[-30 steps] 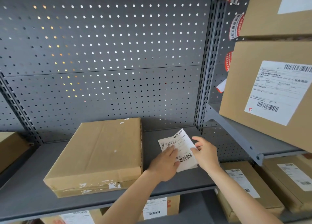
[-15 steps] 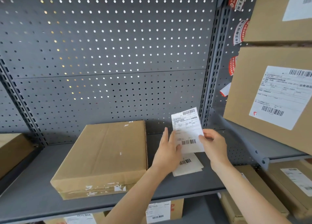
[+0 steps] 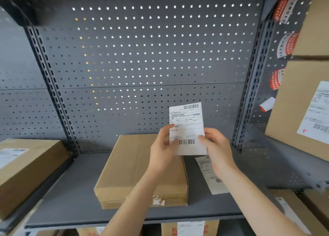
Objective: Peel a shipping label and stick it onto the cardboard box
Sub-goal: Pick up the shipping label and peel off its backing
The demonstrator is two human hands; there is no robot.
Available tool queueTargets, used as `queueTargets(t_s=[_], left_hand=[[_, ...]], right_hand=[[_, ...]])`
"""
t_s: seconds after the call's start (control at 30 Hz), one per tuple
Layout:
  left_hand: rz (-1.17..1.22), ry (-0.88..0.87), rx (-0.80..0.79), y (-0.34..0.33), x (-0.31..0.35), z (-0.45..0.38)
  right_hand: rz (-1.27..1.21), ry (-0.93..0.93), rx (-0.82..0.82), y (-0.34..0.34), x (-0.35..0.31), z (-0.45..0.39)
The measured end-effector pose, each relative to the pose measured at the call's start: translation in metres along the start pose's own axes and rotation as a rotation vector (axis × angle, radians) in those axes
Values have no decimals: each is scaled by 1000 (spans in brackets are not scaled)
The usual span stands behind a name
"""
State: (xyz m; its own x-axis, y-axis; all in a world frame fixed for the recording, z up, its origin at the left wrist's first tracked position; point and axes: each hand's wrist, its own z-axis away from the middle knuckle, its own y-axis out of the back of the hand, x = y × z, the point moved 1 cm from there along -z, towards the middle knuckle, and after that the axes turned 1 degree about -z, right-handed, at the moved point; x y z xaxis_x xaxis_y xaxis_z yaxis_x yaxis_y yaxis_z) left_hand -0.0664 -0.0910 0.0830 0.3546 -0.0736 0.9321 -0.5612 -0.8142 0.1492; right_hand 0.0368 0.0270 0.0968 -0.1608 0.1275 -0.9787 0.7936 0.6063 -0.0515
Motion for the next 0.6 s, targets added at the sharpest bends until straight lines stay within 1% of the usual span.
queueTargets(t_s=[0.2, 0.3, 0.47, 0.6], left_hand=[[-7, 60, 120, 66, -14, 6], [33, 90, 158, 95, -18, 9], [37, 111, 189, 124, -26, 7], [72, 145, 218, 137, -33, 3]], right_hand=[[-22, -47, -106, -69, 10, 14], [-26, -76, -139, -98, 18, 19], [-30, -146, -154, -126, 31, 22], [-31, -181, -146, -130, 35, 22]])
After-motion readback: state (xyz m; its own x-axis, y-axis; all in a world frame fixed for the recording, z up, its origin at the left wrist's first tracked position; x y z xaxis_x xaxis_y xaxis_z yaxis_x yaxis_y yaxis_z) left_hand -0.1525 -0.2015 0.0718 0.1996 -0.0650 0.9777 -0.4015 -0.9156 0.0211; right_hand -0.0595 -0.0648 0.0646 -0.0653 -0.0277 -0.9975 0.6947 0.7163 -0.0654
